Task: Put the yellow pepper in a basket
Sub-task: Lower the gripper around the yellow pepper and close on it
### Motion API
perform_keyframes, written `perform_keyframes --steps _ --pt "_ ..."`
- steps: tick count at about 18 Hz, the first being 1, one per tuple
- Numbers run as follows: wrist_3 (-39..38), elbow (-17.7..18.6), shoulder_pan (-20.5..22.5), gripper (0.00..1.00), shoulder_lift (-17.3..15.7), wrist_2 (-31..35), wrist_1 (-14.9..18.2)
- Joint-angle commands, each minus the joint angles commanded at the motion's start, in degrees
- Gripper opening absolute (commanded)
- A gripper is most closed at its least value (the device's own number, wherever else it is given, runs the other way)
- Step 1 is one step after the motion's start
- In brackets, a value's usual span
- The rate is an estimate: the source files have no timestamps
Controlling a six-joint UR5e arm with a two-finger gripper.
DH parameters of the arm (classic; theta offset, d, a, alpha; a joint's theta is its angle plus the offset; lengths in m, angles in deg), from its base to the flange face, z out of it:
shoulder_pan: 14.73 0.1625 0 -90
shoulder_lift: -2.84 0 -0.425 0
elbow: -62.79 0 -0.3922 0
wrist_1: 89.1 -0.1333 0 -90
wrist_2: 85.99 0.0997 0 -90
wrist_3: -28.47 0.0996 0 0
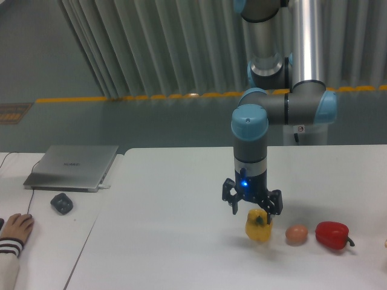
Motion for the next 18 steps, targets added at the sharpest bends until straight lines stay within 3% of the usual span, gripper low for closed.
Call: perform_keyframes --steps 18 --pt "0.09 0.44 -0.26 1.00 2.02 3.16 -0.35"
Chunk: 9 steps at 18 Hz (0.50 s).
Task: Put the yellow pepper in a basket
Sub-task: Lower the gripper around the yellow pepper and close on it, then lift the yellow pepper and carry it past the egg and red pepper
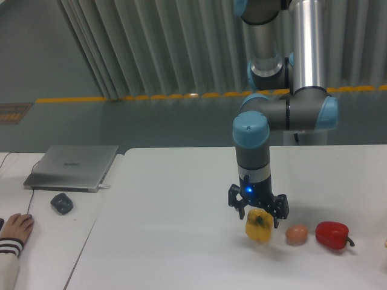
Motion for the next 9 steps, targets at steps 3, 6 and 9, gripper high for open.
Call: perform_keyframes --steps 3,6,9 --pt "0.00 0.17 -0.09 1.00 0.09 0.18 0.09" --pt "0.17 0.18 -0.18 0.68 -0.09 0.00 0.17" --pt "0.35 -0.35 -0.18 0.40 -0.44 0.00 0.44"
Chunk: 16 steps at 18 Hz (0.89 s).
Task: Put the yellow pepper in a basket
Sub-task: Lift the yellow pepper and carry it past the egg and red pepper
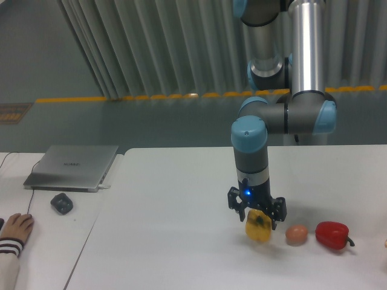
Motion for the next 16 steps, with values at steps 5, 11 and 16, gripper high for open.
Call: perform_keyframes --steps 5,11,16 --pt "4.56 -0.36 1.14 0.40 -1.75 0.26 0.62" --pt "19.37 -1.50 6.31 0.41 -5.18 0.70 5.53" --pt "41.97 -1.67 12.91 0.42 -8.00 0.62 11.33"
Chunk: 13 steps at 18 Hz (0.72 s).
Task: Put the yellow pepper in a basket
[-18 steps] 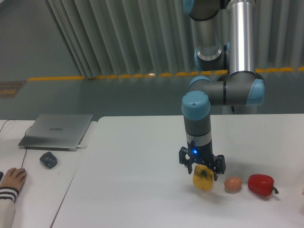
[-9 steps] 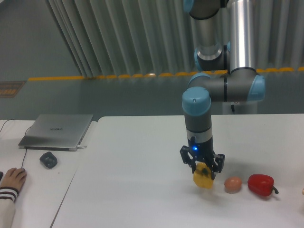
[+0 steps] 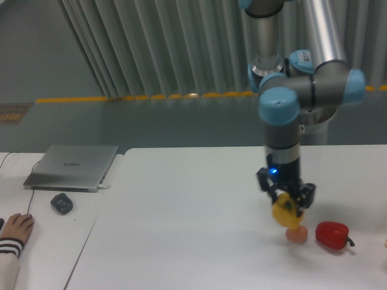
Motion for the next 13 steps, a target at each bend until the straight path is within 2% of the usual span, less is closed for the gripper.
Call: perform_keyframes --steps 6,10,13 --pt "15.39 0.00 6.86 0.42 -0.09 0.00 0.80" --pt "19.54 0.00 11.43 0.42 -1.23 -0.70 0.80" --pt "26.29 0.00 14.42 0.42 -1.58 -1.15 1.76"
